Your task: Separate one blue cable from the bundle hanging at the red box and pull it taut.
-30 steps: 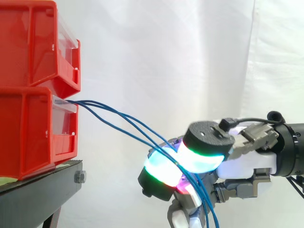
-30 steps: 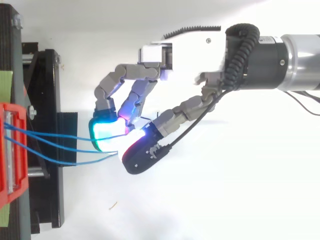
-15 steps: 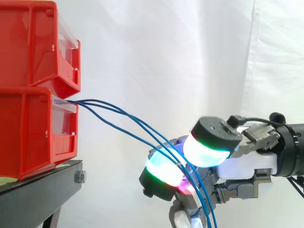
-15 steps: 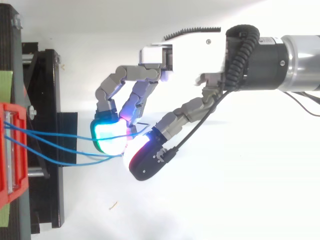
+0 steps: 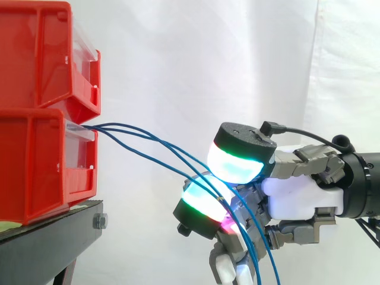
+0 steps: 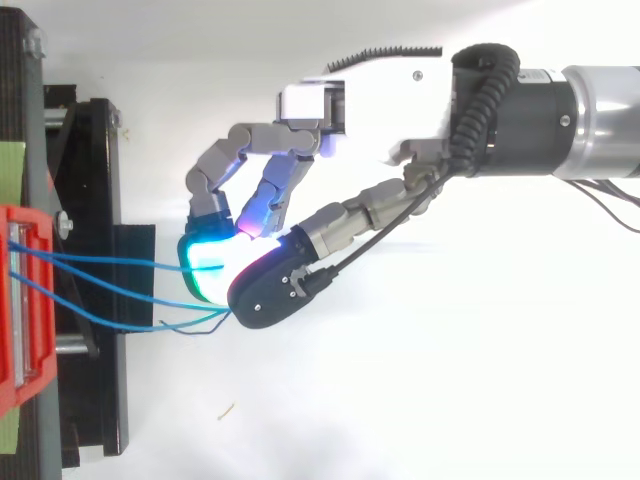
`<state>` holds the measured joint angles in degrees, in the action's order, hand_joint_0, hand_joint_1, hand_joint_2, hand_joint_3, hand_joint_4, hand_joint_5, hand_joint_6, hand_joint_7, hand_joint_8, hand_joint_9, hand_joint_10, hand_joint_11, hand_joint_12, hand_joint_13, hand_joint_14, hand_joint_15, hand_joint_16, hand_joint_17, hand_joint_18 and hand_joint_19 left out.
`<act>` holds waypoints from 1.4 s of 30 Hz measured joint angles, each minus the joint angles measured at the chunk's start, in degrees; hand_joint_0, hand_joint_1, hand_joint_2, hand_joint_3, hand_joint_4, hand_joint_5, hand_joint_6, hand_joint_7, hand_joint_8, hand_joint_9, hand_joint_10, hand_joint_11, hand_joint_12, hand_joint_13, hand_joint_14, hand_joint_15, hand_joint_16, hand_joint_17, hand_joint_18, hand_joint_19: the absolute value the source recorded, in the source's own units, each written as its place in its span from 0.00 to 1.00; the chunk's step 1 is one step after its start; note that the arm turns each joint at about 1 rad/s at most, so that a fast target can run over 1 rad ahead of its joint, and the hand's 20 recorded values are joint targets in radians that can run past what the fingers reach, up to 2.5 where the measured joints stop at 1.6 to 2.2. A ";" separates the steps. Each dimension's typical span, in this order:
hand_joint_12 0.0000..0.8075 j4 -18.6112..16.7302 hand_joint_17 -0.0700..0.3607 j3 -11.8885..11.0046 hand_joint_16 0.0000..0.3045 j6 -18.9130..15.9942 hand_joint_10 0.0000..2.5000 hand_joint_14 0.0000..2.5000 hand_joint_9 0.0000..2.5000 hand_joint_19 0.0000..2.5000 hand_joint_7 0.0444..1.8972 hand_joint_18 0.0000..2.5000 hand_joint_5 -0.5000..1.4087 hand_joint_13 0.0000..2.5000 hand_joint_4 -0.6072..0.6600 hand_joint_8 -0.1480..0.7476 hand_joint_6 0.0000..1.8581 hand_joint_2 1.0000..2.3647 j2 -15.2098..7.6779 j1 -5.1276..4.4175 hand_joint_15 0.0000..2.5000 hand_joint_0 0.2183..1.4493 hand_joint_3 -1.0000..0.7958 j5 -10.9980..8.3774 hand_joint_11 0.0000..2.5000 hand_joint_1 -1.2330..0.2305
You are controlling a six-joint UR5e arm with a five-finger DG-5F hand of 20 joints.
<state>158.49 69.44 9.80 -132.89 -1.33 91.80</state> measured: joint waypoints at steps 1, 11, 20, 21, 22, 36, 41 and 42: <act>0.52 -0.01 0.43 0.00 0.17 -0.01 0.01 0.01 0.38 0.18 0.56 0.38 0.17 0.37 0.58 0.58 0.49 0.01 0.00 0.03 0.19 0.33 0.47 0.01 0.31 0.31; 0.47 -0.02 0.40 0.00 0.15 0.09 0.01 0.01 0.36 0.16 0.55 0.35 0.16 0.36 0.57 0.54 0.49 0.00 0.00 0.16 0.19 0.44 0.32 0.08 0.32 0.21; 0.47 -0.02 0.40 0.01 0.15 0.22 0.01 0.01 0.37 0.19 0.59 0.34 0.18 0.35 0.58 0.55 0.47 0.00 0.00 0.19 0.20 0.30 0.28 0.00 0.31 0.28; 0.47 -0.02 0.40 0.01 0.15 0.17 0.01 0.01 0.37 0.19 0.59 0.34 0.18 0.35 0.58 0.55 0.47 0.00 0.00 0.20 0.20 0.29 0.28 -0.04 0.30 0.30; 0.47 -0.02 0.40 0.01 0.15 0.15 0.01 0.01 0.37 0.19 0.59 0.34 0.18 0.35 0.59 0.56 0.47 0.00 0.00 0.22 0.20 0.27 0.28 -0.07 0.30 0.32; 0.43 -0.09 0.41 0.01 0.15 0.31 0.01 0.01 0.37 0.22 0.57 0.33 0.18 0.31 0.59 0.56 0.44 0.00 -0.01 0.28 0.19 0.28 0.30 -0.12 0.28 0.56; 0.43 -0.41 0.40 0.02 0.15 0.39 0.01 0.01 0.37 0.22 0.56 0.32 0.18 0.30 0.60 0.56 0.42 0.00 0.00 0.28 0.19 0.30 0.30 -0.13 0.28 0.58; 0.43 -0.46 0.40 0.02 0.15 0.39 0.01 0.01 0.37 0.22 0.56 0.32 0.18 0.30 0.60 0.56 0.42 0.00 -0.01 0.28 0.19 0.31 0.31 -0.13 0.28 0.55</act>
<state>158.03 69.45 10.19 -132.90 -1.05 91.67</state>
